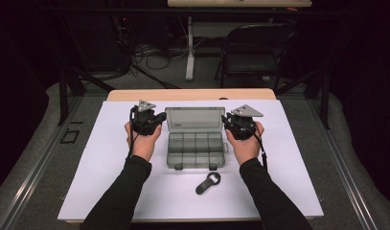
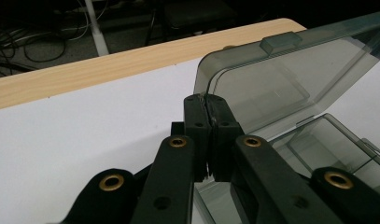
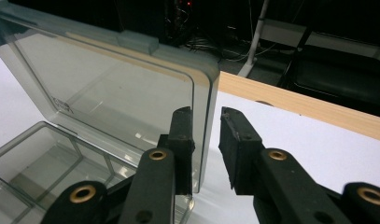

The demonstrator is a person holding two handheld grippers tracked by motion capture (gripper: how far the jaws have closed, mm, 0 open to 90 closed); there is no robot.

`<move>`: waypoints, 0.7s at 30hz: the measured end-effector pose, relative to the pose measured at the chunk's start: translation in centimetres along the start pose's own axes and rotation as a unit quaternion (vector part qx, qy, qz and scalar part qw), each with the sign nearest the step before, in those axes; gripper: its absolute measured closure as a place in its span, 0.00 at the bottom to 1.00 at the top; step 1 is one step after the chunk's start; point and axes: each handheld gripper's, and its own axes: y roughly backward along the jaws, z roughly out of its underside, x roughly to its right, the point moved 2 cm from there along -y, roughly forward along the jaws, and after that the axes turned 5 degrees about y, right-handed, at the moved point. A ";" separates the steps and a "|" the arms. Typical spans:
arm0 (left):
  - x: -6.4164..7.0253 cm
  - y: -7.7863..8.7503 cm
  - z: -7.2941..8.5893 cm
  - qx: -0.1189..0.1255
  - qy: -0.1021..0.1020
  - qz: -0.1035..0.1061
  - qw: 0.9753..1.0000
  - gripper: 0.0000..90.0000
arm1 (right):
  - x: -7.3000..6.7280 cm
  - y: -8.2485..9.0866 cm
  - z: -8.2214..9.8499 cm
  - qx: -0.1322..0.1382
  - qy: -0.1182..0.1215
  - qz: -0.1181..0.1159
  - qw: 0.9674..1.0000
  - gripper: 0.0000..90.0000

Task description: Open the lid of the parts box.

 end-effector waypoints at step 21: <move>0.3 -0.9 0.3 -0.011 -0.009 -0.002 1.000 1.00 | 0.5 -2.6 3.0 -0.031 -0.034 -0.013 0.999 0.76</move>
